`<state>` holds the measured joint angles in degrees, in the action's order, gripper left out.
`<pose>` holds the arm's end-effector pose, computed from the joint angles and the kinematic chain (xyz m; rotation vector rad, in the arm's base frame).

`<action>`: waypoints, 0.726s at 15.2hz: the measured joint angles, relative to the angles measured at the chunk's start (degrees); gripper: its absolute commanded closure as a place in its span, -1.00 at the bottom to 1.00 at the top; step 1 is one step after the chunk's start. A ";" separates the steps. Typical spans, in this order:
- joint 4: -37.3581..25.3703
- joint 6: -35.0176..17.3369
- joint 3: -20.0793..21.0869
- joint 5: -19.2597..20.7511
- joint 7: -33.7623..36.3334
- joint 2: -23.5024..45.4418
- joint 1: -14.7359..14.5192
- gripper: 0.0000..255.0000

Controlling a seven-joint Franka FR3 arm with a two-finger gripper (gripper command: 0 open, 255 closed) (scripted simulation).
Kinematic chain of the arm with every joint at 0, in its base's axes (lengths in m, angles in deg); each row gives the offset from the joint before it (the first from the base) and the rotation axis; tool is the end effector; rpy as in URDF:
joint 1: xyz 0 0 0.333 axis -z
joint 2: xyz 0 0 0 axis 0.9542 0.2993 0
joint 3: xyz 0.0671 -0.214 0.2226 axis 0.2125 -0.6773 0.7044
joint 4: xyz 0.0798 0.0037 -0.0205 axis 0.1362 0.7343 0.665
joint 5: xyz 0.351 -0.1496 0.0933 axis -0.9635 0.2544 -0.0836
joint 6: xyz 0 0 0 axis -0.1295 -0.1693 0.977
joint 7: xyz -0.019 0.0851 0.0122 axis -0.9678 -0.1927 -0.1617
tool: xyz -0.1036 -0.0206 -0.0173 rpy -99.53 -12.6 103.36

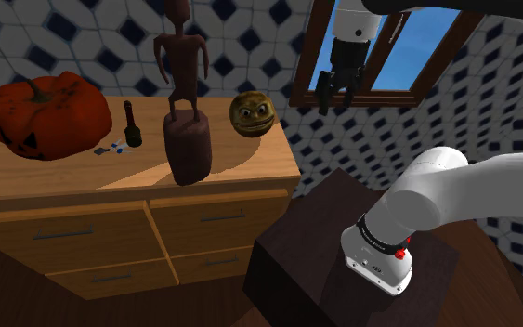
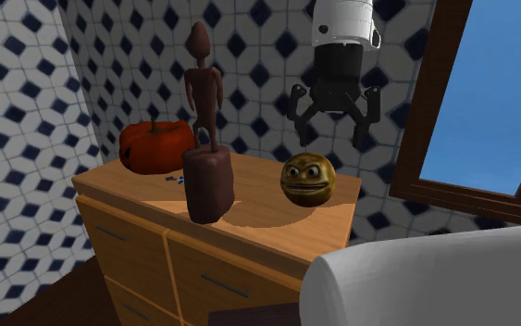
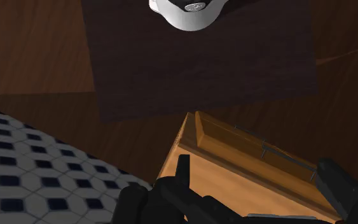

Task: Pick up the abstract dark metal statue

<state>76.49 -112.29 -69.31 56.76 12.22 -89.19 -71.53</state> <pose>0.2979 0.0011 0.5336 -3.0852 0.2297 0.2911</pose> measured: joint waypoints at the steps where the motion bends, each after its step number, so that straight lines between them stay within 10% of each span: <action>1: 0.00 0.00 0.00 0.00 0.00 0.00 0.00 -1.00; 11: -11.68 -9.16 -0.65 -3.59 -9.93 14.67 -5.37 -1.00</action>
<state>64.81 -121.45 -69.96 53.16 2.28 -74.52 -76.91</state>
